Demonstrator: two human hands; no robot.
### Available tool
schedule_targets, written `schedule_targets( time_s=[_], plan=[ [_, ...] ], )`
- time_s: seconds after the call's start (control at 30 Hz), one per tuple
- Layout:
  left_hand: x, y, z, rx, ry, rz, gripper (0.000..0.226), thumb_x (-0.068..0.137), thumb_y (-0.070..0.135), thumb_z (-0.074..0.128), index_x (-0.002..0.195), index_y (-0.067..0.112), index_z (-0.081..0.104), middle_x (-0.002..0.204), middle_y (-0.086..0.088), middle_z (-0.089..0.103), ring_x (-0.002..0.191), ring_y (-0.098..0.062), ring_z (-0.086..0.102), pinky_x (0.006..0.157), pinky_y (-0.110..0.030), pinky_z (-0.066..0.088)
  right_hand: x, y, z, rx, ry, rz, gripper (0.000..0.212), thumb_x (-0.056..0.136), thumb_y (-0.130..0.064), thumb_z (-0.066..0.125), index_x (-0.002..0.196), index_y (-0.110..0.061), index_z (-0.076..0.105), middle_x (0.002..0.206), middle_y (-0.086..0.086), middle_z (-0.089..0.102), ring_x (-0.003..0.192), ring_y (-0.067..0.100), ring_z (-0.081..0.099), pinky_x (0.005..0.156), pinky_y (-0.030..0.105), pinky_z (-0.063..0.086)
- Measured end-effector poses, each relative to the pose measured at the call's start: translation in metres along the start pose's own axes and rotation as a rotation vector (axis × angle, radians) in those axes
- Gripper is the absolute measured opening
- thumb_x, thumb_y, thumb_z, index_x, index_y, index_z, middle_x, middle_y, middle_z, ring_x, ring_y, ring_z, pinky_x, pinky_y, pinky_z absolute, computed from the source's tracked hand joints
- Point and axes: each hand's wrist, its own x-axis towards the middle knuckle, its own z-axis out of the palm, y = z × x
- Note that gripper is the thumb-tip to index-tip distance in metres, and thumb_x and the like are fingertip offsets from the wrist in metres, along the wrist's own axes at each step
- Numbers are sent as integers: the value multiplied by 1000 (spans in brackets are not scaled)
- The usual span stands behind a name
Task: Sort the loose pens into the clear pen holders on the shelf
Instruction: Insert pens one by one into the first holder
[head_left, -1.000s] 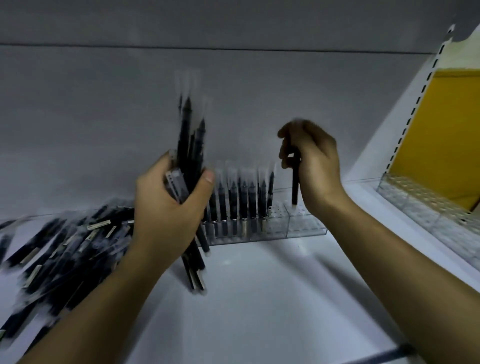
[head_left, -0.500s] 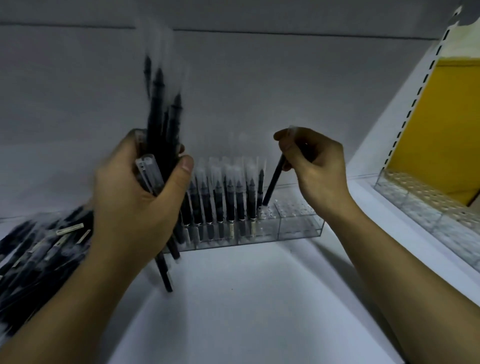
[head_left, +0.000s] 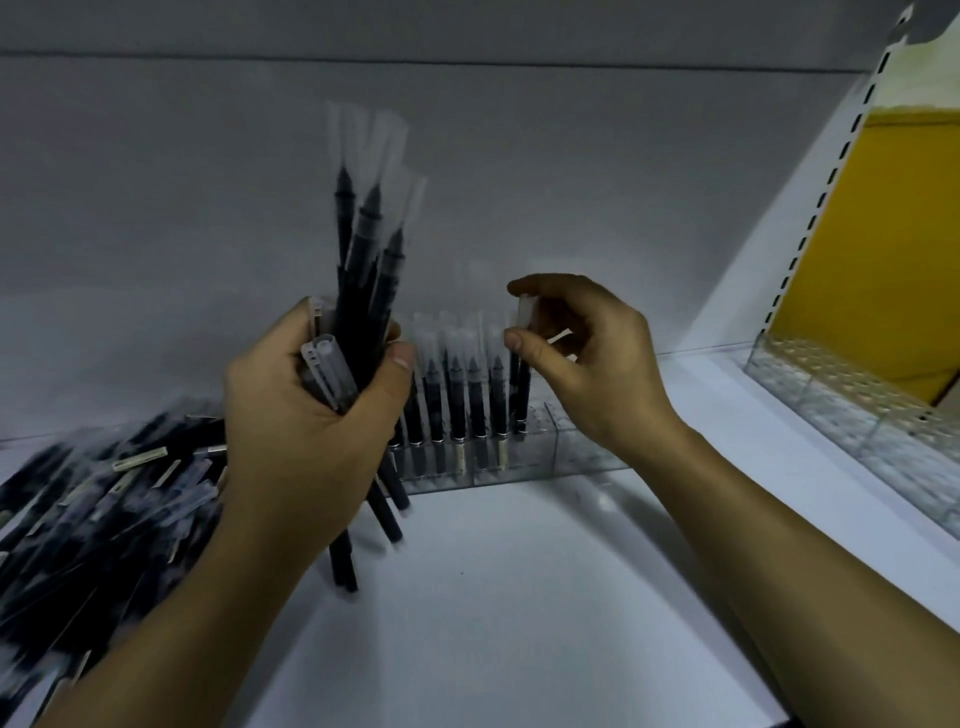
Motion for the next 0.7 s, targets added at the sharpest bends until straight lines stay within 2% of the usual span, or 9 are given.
schedule_targets(
  time_s=[0.13,0.23,0.3,0.4,0.5,0.6,0.7],
  plan=[
    [-2,0,-1,-26,-2,-50,30,86,35,61,81,6,59,57,-15,56,48,-26,54,47,-34,48,-1,1,2,22,-3,4,35,90,-19,78,122,-25,68,94,-7,64,84,10,64,73,19,54],
    [-7,-9,-1,-91,24,-162,11,89,21,64,83,13,61,56,-10,58,46,-21,56,45,-25,47,-2,0,1,30,-8,-2,34,89,-18,78,121,-25,69,94,-6,65,84,11,64,73,22,56],
    [-14,-17,2,-148,15,-236,8,92,12,64,84,11,62,56,-9,59,46,-21,56,47,-27,47,-4,0,4,3,-33,-19,34,89,-16,78,121,-23,69,94,-6,64,83,12,64,73,25,58],
    [-21,-22,4,-125,-5,-251,12,93,10,63,81,7,61,56,-10,59,48,-25,57,47,-35,49,-6,2,7,-48,-51,-43,35,90,-16,78,123,-23,69,92,-9,63,83,12,64,73,27,58],
    [-16,-19,1,-224,3,-307,10,94,7,60,85,9,62,56,-8,59,47,-23,56,47,-29,50,-10,3,5,-74,-48,-30,34,91,-22,76,124,-25,67,89,-11,62,85,10,62,70,23,55],
    [-1,-15,-7,-191,-20,-292,6,95,14,61,90,17,63,58,-2,60,47,-19,57,47,-26,49,-13,-6,4,-92,70,-19,33,93,-23,72,125,-23,66,95,-7,63,88,10,62,69,23,54],
    [10,-8,-16,2,-202,-234,3,92,25,65,90,28,64,58,2,62,46,-9,55,43,-17,44,-16,-29,4,49,206,-61,25,93,-16,70,117,-19,65,92,-3,64,83,14,62,66,26,51]
  ],
)
